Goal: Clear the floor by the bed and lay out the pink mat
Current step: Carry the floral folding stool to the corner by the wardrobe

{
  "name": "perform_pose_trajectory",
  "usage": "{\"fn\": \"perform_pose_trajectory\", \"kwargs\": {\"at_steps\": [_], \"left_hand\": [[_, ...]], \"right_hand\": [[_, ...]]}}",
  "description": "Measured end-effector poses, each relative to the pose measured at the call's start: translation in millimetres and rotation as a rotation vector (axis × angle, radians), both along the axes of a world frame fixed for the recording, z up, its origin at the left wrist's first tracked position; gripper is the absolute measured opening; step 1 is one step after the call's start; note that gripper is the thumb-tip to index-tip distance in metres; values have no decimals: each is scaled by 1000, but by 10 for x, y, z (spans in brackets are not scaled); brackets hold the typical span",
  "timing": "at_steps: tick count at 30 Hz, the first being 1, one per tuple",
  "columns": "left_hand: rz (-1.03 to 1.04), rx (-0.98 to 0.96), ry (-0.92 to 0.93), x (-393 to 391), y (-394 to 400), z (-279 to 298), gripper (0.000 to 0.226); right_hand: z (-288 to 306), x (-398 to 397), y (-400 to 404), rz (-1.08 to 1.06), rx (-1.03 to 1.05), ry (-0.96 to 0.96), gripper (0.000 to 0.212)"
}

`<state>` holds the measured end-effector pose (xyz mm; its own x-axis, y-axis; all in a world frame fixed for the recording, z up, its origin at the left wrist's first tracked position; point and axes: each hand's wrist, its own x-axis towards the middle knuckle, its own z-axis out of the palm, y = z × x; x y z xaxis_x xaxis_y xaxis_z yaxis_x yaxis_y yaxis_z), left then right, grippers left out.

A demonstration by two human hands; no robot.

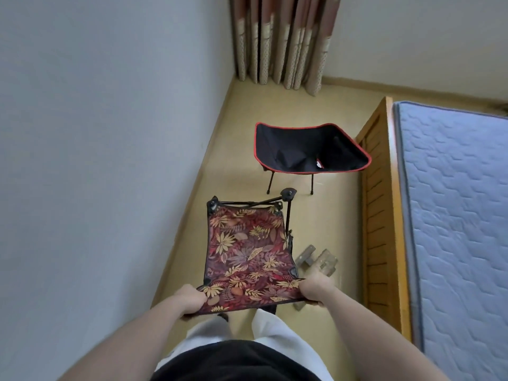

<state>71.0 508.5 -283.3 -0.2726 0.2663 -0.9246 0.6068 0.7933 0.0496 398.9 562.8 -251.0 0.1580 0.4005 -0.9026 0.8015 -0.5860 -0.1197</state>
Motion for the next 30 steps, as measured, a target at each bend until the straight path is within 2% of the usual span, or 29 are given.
{"fn": "perform_pose_trajectory", "kwargs": {"at_steps": [6, 10, 16, 23, 30], "left_hand": [[-120, 58, -22, -244, -175, -3, 19], [-250, 81, -36, -506, -395, -24, 19], [-495, 115, -56, -486, -681, 263, 18], [-809, 143, -84, 163, -1301, 613, 25], [-1142, 132, -111, 1228, -2579, 755, 33]], "right_hand": [[262, -293, -691, -56, 49, -137, 33], [356, -572, -1389, -155, 40, -161, 33], [469, -771, -2381, -380, 16, -180, 32], [616, -610, -3796, -655, -8, -161, 30], [576, -232, -5712, -965, 27, -156, 29]]}}
